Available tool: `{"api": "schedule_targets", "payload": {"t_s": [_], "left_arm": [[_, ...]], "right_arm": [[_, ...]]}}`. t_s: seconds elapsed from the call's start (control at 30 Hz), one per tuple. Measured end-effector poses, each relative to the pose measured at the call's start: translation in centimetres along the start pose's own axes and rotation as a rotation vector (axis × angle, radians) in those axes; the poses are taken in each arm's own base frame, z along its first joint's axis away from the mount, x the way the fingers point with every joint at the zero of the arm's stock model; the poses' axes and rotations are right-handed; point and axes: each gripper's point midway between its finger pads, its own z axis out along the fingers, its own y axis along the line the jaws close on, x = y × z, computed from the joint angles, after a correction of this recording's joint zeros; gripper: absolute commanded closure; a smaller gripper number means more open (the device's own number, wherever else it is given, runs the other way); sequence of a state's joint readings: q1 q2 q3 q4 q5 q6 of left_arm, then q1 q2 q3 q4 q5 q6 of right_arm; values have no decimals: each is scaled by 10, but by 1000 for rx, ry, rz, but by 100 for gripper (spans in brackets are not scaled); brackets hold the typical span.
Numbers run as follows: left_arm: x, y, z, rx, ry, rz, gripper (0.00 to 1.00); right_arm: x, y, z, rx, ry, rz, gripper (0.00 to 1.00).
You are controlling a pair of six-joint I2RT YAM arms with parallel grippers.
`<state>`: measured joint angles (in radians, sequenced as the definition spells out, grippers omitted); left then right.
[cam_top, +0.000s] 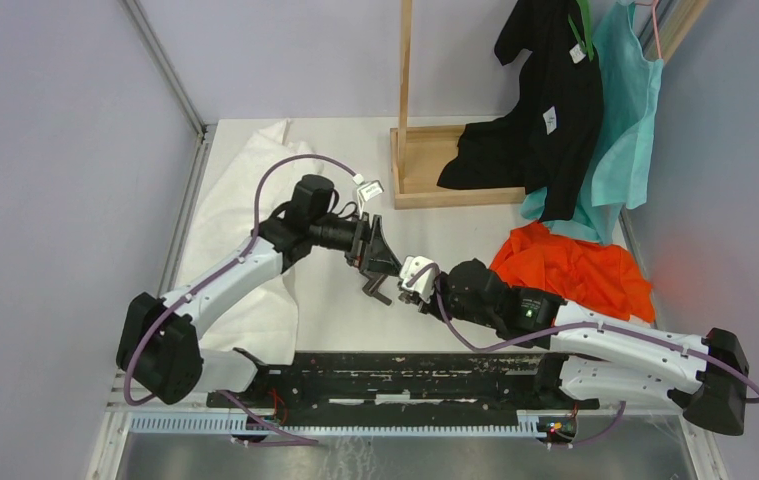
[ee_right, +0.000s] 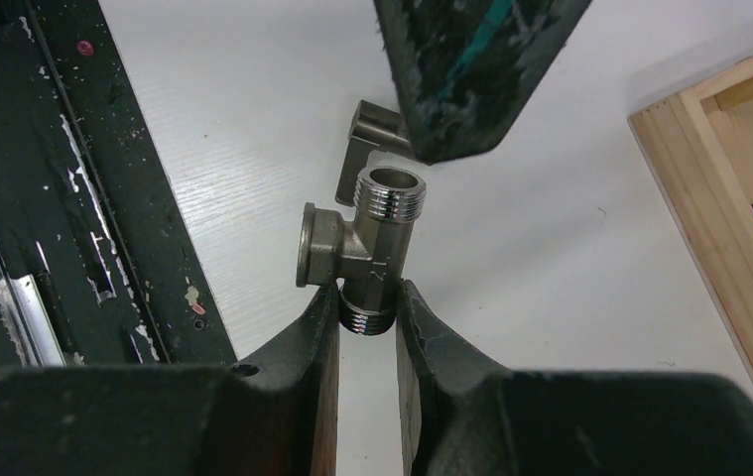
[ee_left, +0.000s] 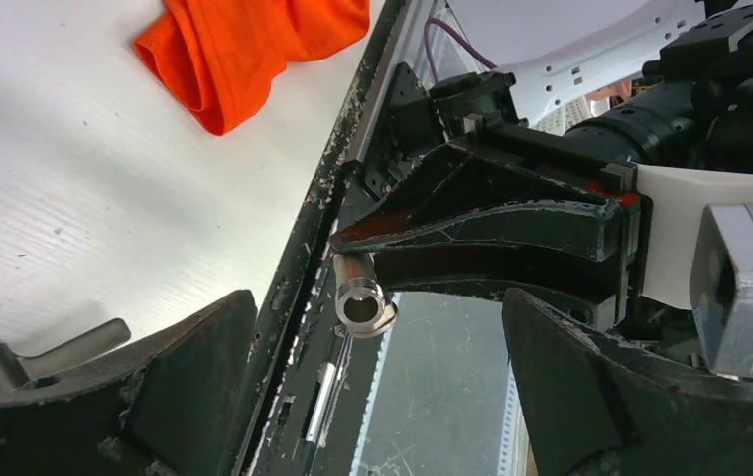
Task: Install the water faucets
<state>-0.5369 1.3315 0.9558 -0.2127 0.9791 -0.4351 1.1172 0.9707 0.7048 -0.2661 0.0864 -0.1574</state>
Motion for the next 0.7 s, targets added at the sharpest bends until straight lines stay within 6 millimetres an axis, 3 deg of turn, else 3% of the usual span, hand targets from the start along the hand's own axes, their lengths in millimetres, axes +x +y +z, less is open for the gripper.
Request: {"api": "schedule_targets", "payload": {"t_s": [0.17,0.4,0.57,0.7], "left_arm": [[10,4,8,5,33,-20,19],[30,15,17,14,91,-78,33],[35,11,20,37,106,-75,39],[39,3,26,72,125,-63,55]], "right_arm": [[-5,2,1,-11,-21,-4,99],[-7,2,1,-12,-31,-4,99],[-7,2,1,-13,-31,-4,99],[-7,2,1,-13,-31,-7,99]]}}
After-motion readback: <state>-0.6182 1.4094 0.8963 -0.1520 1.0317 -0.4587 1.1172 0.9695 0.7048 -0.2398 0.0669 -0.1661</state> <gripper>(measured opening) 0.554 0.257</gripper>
